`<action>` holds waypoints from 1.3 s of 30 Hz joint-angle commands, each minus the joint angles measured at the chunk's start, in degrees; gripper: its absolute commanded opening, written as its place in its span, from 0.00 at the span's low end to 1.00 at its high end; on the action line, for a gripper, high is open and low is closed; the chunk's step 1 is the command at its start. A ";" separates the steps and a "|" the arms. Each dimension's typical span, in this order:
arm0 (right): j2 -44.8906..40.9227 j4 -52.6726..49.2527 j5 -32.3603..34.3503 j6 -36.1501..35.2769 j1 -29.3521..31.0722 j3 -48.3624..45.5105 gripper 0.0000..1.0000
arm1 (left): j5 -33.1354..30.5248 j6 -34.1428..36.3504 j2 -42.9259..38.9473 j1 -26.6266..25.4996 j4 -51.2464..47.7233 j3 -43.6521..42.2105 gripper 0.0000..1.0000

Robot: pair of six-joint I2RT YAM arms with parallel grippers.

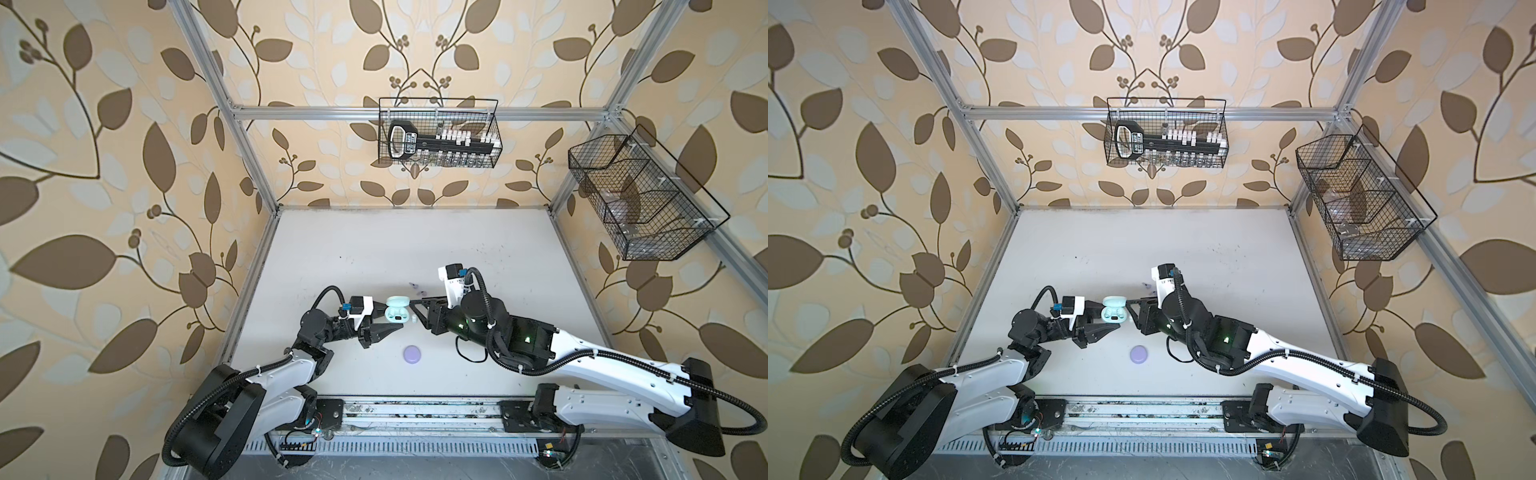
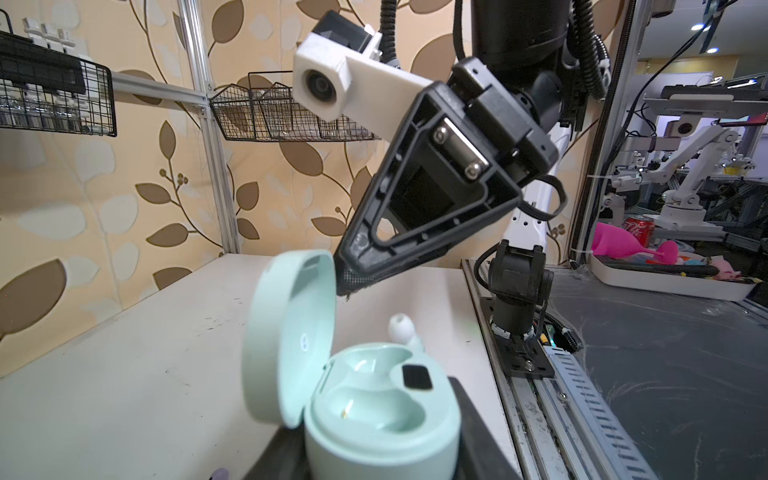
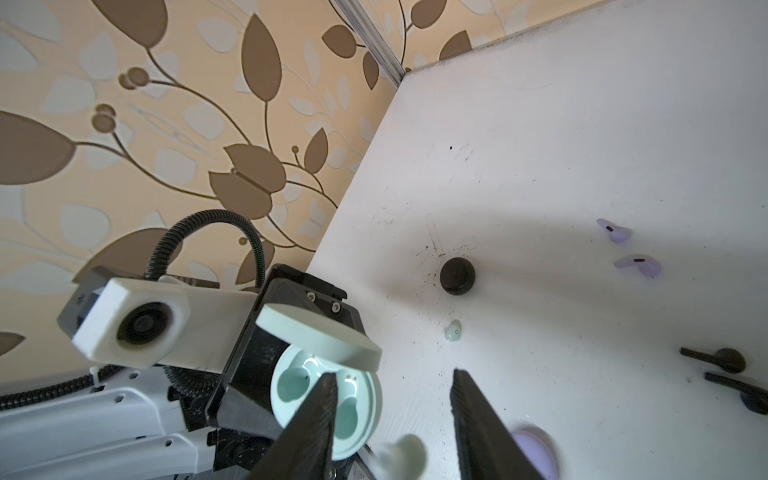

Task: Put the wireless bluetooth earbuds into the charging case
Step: 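Open the right gripper to release the earbud in the case, then move the right gripper over the second pale green earbud on the table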

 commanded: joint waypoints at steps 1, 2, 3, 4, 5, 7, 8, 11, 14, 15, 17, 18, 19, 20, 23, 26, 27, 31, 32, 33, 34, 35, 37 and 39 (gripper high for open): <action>-0.85 -0.28 0.44 -1.15 0.17 -0.57 0.47 | 1.18 0.92 -0.99 -0.34 3.91 0.19 0.00; -0.60 -0.20 0.22 -1.23 0.25 -0.45 0.47 | 1.20 0.92 -0.97 -0.31 3.94 0.19 0.00; -0.50 -0.26 0.21 -1.23 0.29 -0.39 0.47 | 1.19 0.92 -0.97 -0.34 3.97 0.20 0.00; -0.45 -0.26 0.44 -1.32 0.25 -0.30 0.47 | 1.12 0.92 -1.02 -0.34 3.92 0.21 0.00; -0.40 -0.84 1.06 -1.34 0.25 -0.22 0.46 | 0.91 1.12 -1.00 -0.34 3.88 0.12 0.00; -0.51 -2.86 3.31 -1.12 -0.08 -0.04 0.46 | 0.10 1.65 -0.97 -0.34 3.11 0.10 0.00; -0.81 -4.01 3.94 -0.87 -0.78 -0.10 0.46 | -0.54 1.96 -1.05 -0.30 2.27 0.25 0.00; -2.13 -5.33 4.00 -0.33 -3.68 -1.68 0.46 | -2.13 3.05 -1.28 -0.34 -0.21 0.70 0.00; -3.55 -6.75 4.17 0.08 -6.90 -3.74 0.46 | -2.61 3.21 -1.89 -0.32 -0.67 0.55 0.00; -4.18 -7.54 4.01 0.25 -8.33 -4.29 0.46 | -2.95 3.34 -2.15 -0.34 -0.98 0.45 0.00; -5.37 -8.78 3.73 0.33 -11.12 -5.41 0.46 | -3.69 3.79 -2.75 -0.34 -2.26 0.45 0.00; -6.02 -9.62 3.55 0.35 -12.94 -5.78 0.46 | -3.95 3.99 -3.14 -0.34 -3.03 0.54 0.00; -6.52 -10.41 3.68 0.27 -14.45 -6.00 0.46 | -4.22 4.16 -3.54 -0.32 -3.59 0.54 0.00; -6.86 -11.74 3.96 -0.06 -16.51 -5.81 0.47 | -4.56 4.20 -4.08 -0.33 -4.14 0.62 0.00; -5.50 -17.63 4.08 -2.18 -24.43 -2.97 0.48 | -5.96 4.47 -6.17 -0.34 -6.62 0.63 0.00; 0.56 -24.70 3.73 -5.88 -35.27 0.92 0.45 | -7.61 5.80 -9.66 -0.33 -11.44 0.74 0.00; 2.40 -25.63 2.99 -6.73 -37.76 1.39 0.43 | -8.04 6.13 -10.90 -0.32 -13.13 0.71 0.00; 9.35 -25.28 1.24 -11.10 -44.34 1.80 0.43 | -9.42 7.72 -14.68 -0.34 -19.20 0.80 0.00; 11.32 -25.59 1.94 -12.26 -44.58 2.61 0.44 | -9.68 8.07 -15.14 -0.34 -20.42 0.93 0.00; 13.64 -26.80 2.85 -13.22 -44.69 4.02 0.45 | -9.95 8.13 -15.32 -0.34 -20.91 1.00 0.00; 15.98 -28.15 3.18 -13.85 -44.61 5.36 0.45 | -10.04 8.13 -15.29 -0.32 -21.06 1.00 0.00; 18.41 -28.75 2.85 -14.65 -44.51 6.23 0.45 | -9.88 8.00 -15.07 -0.34 -20.99 1.11 0.00; 22.17 -28.99 1.85 -15.76 -44.18 7.03 0.43 | -9.56 7.49 -14.62 -0.34 -20.54 1.26 0.00; 25.40 -28.61 1.91 -16.58 -43.92 7.13 0.43 | -9.26 7.34 -14.34 -0.34 -20.21 1.33 0.00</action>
